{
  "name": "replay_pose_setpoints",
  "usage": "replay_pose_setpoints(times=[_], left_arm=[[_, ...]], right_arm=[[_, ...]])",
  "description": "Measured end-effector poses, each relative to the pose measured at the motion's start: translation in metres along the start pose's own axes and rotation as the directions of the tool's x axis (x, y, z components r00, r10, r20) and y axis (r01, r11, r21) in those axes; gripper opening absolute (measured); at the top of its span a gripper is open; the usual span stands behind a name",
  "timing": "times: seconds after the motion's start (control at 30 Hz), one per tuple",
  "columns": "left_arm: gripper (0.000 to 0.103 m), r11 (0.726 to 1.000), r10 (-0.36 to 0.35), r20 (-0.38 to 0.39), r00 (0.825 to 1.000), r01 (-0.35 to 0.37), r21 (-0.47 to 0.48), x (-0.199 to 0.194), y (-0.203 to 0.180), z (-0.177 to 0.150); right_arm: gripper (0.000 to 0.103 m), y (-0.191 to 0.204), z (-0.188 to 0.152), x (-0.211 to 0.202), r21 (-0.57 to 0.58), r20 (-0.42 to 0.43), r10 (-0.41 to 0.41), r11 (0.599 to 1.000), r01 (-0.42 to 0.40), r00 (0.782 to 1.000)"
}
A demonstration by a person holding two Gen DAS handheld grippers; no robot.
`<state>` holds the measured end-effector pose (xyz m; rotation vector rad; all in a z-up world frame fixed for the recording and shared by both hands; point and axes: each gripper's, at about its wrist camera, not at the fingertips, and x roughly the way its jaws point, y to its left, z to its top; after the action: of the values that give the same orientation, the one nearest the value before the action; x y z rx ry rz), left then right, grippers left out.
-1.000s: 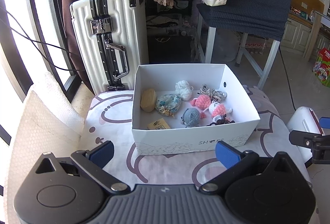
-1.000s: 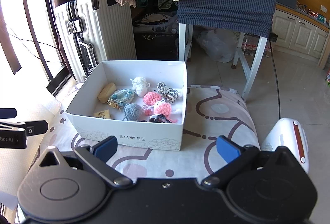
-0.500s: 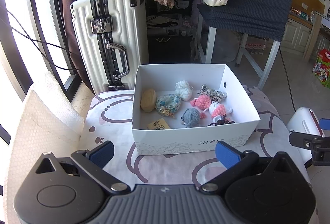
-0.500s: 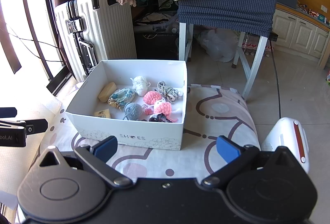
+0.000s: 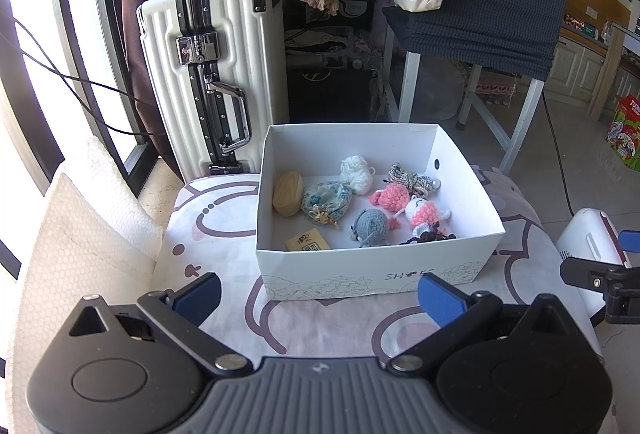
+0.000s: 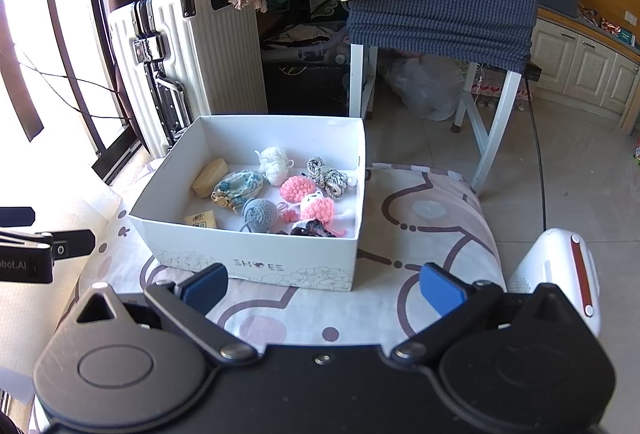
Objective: Organize objects
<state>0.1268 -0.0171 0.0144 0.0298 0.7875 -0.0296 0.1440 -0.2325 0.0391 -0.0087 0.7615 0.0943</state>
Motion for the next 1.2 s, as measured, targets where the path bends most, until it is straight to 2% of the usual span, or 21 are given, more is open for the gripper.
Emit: replay_pose_setpoints(times=[1.2], left_arm=[[0.103,1.0,-0.003,-0.005,1.0,0.003,-0.004,0.0014,-0.0014,-0.0007]], right_arm=[[0.103,0.0026,-0.0021,0.0002,-0.004,-0.006,0.002,1.0,-0.002,1.0]])
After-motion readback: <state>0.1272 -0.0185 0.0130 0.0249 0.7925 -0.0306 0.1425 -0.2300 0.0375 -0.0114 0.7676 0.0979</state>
